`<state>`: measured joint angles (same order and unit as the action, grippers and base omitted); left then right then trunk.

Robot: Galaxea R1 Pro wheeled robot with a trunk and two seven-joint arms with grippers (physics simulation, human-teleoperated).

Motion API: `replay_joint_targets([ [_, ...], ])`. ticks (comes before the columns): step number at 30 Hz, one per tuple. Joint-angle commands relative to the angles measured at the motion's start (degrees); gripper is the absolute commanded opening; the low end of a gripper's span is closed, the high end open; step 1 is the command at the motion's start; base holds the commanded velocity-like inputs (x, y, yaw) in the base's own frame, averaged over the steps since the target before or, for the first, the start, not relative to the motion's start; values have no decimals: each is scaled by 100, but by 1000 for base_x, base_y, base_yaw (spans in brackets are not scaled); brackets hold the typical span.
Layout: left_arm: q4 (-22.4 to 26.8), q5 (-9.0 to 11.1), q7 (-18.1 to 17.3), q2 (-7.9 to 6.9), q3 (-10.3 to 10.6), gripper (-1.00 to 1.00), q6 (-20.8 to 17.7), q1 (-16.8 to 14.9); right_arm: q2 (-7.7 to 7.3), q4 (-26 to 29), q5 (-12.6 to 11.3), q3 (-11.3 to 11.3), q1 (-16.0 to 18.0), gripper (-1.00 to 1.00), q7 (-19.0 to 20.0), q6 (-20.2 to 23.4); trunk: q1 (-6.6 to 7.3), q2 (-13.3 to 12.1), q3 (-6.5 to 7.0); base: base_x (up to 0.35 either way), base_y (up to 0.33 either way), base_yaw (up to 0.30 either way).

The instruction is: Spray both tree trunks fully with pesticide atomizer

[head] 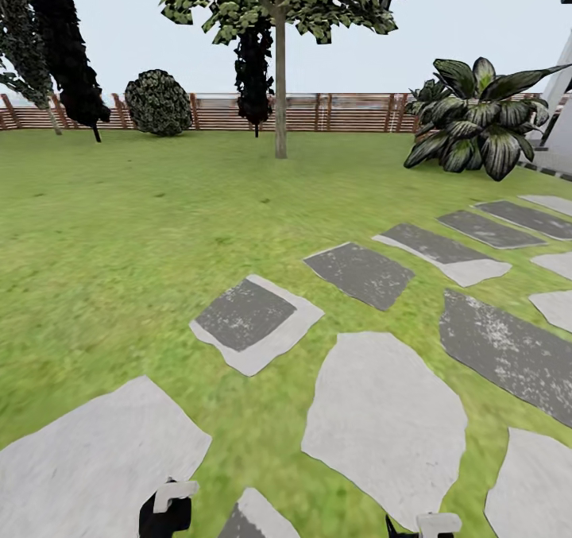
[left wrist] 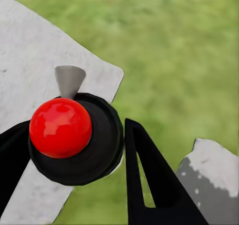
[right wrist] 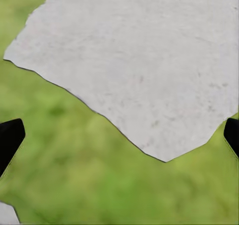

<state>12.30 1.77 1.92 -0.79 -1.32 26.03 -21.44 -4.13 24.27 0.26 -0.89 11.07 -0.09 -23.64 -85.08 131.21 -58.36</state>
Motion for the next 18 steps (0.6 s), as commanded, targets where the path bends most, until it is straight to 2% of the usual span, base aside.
replay_joint_targets([
  [1, 1, -1, 1, 0, 0, -100, 0, 0, 0, 3, 0, 1, 0, 100, -1, 0, 0, 0, 0, 341, 0, 0],
  [18, 1, -1, 1, 0, 4, -100, 3, 0, 0, 7, -6, 2, 0, 100, -9, 0, 0, 0, 0, 341, 0, 0],
])
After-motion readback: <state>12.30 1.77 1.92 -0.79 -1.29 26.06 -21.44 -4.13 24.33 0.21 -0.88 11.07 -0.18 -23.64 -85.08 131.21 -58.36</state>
